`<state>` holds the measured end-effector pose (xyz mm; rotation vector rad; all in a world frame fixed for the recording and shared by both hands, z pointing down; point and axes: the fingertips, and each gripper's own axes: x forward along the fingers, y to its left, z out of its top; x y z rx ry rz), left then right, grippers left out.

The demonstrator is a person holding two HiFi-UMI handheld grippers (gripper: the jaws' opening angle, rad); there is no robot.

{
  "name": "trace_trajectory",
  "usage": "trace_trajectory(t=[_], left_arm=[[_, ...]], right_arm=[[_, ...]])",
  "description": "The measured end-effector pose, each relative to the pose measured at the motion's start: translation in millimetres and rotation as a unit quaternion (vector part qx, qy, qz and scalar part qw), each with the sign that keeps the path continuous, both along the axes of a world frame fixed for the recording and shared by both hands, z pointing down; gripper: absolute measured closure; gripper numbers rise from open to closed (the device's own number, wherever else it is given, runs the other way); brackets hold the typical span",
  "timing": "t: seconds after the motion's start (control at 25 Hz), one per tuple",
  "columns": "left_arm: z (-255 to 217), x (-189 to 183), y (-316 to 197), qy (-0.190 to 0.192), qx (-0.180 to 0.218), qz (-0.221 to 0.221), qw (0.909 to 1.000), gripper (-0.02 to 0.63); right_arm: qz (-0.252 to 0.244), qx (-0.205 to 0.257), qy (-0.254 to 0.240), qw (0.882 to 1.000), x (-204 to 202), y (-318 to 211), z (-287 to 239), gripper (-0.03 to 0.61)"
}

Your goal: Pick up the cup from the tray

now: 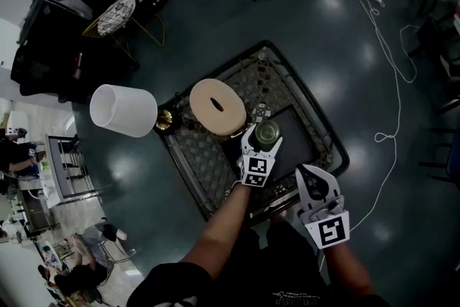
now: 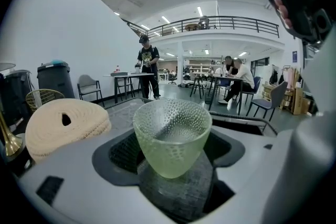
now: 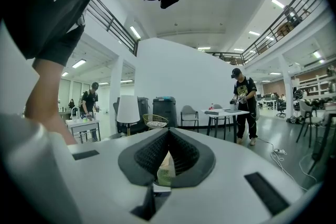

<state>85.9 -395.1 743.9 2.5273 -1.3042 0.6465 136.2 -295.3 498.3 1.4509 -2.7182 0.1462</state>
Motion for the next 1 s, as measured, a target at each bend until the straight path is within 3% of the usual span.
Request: trace_trajectory(t=[0.28, 0.52, 1.0], left_arm=[[1, 0, -1, 0.004, -0.004, 0.004, 1.0000, 0.241], [-20, 2, 0, 0.012, 0.018, 0.016, 0.9996, 0.241], [-145, -17, 22, 0.061, 0.088, 0.032, 0.9937, 0.241]], right_arm=[[0.004, 0.002, 0.009, 1.000, 5, 2, 2, 0.569], [0.007, 0.003, 0.020, 1.000, 4, 6, 4, 0.569], [0.005, 0.031, 0.027, 0.999, -11, 3, -9, 0.569]])
